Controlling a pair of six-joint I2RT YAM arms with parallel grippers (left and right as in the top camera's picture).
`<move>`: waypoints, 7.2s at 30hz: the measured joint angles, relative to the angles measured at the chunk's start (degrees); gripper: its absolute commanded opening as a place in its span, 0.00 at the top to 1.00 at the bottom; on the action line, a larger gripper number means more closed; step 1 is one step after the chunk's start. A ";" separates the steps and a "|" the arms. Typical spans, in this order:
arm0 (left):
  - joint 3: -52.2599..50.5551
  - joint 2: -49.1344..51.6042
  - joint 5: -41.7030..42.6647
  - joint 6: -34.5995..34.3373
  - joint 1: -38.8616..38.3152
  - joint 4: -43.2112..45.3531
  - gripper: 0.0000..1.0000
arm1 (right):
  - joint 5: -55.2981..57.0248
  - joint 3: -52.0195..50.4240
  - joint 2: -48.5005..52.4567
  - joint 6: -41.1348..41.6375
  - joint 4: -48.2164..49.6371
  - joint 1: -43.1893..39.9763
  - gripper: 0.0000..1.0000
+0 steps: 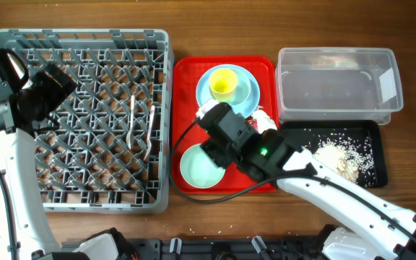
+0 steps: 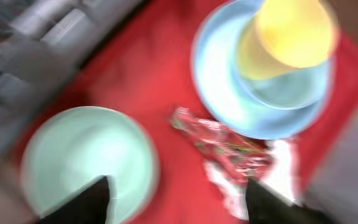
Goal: Sort waste into correct bins and load items into the dishwasher rack
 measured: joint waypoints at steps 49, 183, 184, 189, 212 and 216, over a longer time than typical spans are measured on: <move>0.00 0.00 0.00 0.00 0.00 0.00 0.00 | -7.34 -3.32 18.53 -21.70 10.12 -14.93 0.36; 0.00 0.07 0.00 0.00 0.00 0.00 0.00 | -13.64 -3.65 -66.18 10.36 1.81 -43.95 0.00; 0.00 0.07 0.04 0.00 0.00 -0.02 0.00 | -11.56 -3.65 -68.70 11.37 -0.48 -43.95 0.00; 0.00 0.09 0.20 0.00 0.00 0.00 0.00 | 0.13 -3.65 -76.56 16.31 -7.23 -43.95 0.00; -0.07 0.11 0.22 0.00 0.00 4.33 0.00 | 2.64 -3.96 -76.65 20.70 -29.55 -43.95 0.00; 0.00 0.11 0.22 0.00 0.00 12.39 0.00 | 2.64 -3.96 -76.65 20.72 -29.57 -43.95 0.00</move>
